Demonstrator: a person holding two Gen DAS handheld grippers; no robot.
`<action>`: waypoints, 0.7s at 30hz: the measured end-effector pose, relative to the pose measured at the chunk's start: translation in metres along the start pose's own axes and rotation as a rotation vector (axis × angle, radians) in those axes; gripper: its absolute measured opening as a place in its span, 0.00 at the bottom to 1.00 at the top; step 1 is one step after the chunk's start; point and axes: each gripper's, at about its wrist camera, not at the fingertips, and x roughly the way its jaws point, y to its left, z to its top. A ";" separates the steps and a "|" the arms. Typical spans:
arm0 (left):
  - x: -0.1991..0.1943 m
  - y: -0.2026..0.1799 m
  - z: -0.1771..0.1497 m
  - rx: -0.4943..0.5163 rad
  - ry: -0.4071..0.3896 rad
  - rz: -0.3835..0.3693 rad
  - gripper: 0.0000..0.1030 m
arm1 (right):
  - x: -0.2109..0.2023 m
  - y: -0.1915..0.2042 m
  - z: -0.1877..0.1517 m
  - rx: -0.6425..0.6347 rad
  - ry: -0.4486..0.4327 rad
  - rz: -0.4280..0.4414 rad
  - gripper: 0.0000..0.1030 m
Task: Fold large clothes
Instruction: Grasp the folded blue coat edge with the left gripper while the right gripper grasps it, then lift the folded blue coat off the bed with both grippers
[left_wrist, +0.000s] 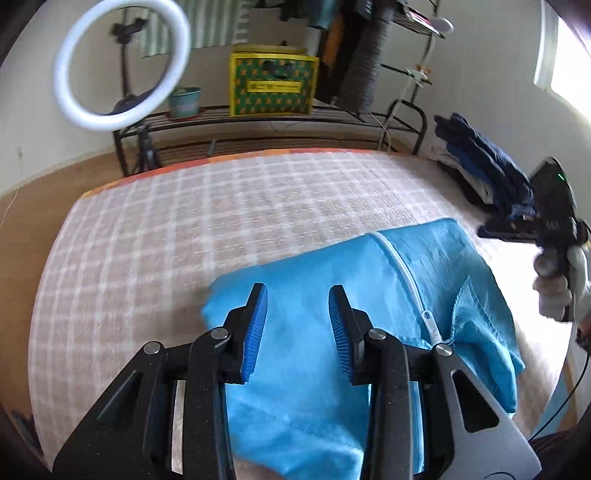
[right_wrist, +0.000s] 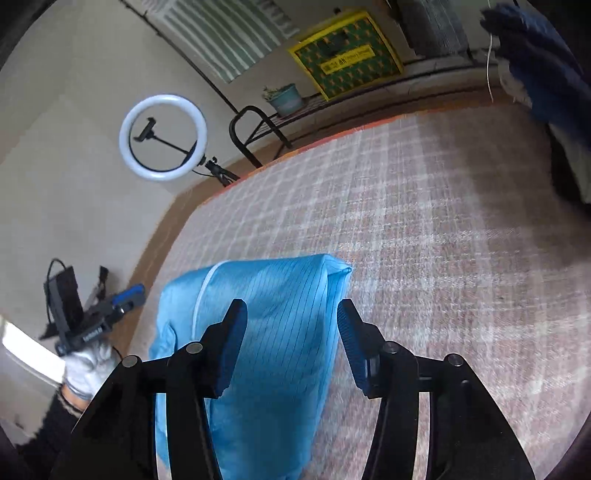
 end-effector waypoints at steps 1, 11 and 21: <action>0.007 -0.003 0.001 0.014 0.008 0.010 0.34 | 0.011 -0.010 0.004 0.039 0.017 0.049 0.45; 0.047 0.000 -0.013 0.002 0.052 0.008 0.34 | 0.050 -0.039 0.007 0.286 0.016 0.374 0.10; 0.037 0.013 -0.003 0.002 0.001 0.067 0.34 | 0.031 -0.021 0.005 0.148 -0.019 0.097 0.02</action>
